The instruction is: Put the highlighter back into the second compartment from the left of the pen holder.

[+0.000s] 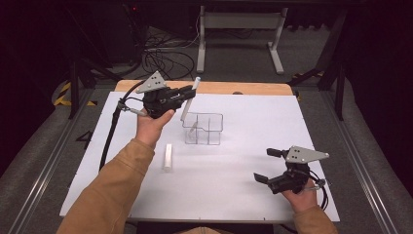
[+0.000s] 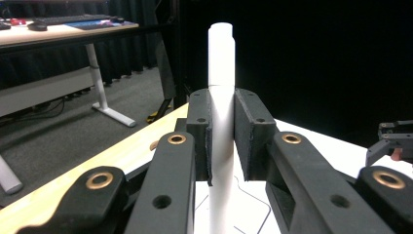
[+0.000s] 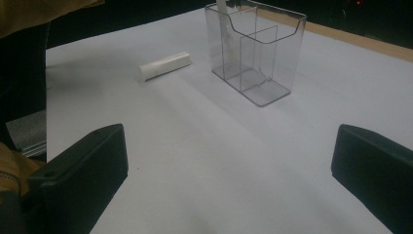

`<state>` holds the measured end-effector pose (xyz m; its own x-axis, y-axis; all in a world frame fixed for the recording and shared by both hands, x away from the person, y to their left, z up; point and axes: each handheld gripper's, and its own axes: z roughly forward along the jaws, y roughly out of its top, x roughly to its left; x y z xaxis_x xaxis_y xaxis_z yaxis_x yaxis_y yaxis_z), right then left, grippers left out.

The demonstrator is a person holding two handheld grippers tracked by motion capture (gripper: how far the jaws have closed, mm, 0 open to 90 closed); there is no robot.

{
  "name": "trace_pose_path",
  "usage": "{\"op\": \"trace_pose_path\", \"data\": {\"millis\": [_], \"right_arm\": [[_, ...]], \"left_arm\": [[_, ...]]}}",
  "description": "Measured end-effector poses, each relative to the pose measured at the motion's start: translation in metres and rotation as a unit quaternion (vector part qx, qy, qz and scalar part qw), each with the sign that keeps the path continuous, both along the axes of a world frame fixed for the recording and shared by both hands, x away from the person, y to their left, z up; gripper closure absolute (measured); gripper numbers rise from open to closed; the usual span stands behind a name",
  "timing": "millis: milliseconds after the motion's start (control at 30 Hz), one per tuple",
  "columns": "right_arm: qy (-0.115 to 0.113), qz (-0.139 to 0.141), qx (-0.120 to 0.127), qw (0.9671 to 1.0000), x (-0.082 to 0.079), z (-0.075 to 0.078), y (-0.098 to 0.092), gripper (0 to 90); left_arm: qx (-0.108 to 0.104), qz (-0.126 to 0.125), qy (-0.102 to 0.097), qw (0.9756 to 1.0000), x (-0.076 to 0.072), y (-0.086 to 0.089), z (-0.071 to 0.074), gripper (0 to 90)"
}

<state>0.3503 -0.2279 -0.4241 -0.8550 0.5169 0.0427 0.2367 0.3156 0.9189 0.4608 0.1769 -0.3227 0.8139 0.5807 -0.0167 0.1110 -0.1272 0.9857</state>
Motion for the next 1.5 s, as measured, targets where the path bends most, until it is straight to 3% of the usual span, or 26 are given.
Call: {"op": "trace_pose_path", "data": {"millis": [367, 667, 1500], "right_arm": [[0.0, 0.002, 0.001, 1.0, 0.0, 0.0, -0.001, 0.5], [0.001, 0.005, 0.0, 1.0, -0.001, -0.001, 0.0, 0.5], [-0.001, 0.009, 0.003, 1.0, -0.002, -0.001, -0.001, 0.5]], "left_arm": [[-0.002, -0.01, 0.011, 0.9999, 0.014, -0.021, -0.01, 78.1], [-0.001, -0.017, 0.008, 0.9998, 0.022, -0.037, -0.017, 78.1], [-0.003, -0.031, 0.016, 0.9994, 0.031, -0.049, -0.03, 78.0]]}}
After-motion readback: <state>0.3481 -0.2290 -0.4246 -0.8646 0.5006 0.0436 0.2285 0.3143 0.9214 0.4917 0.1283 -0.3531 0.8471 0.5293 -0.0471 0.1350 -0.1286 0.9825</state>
